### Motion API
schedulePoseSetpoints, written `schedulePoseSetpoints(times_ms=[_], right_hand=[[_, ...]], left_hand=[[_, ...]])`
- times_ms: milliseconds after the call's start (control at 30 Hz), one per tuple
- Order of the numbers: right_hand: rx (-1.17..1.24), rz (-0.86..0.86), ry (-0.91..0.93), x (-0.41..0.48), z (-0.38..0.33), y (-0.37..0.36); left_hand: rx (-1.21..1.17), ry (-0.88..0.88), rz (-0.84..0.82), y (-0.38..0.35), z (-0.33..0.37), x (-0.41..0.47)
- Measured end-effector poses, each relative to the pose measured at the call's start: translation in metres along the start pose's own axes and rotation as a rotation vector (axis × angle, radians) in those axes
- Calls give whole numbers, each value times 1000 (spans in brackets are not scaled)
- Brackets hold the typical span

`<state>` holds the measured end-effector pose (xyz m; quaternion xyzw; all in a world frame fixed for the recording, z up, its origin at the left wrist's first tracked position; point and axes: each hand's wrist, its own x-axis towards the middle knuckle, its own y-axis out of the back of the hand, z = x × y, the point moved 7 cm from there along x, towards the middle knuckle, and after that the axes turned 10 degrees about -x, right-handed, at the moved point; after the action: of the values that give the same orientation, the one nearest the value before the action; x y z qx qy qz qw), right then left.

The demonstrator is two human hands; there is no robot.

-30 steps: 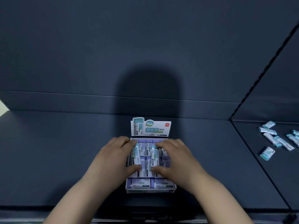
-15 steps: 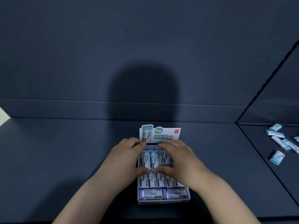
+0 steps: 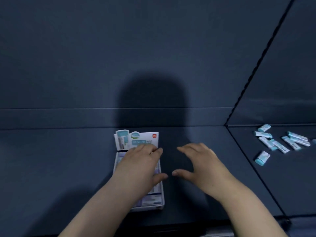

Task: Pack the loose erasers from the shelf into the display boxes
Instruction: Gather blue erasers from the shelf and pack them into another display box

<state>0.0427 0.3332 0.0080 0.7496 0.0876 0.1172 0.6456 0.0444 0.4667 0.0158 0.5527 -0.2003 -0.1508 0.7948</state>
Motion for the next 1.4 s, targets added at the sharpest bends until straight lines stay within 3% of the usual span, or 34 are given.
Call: schedulePoseSetpoints(times_ms=[267,733,1000,1100,1400], right_hand=[[-177,-37,41,-41,100,22],[-186,-87,77,-110,242,42],[-159,-80,12,-126,270,36],[-148,-62,-30,-128,281,46],[-138,-75,-226,-138,321,46]], left_hand=[[76,53,-10,-44,98,42],[68,188,49,-100,243,81],[61,185,-96,-114,260,87],[55,123,-33,-114,264,99],[53,-29,-93,-129,282,130]])
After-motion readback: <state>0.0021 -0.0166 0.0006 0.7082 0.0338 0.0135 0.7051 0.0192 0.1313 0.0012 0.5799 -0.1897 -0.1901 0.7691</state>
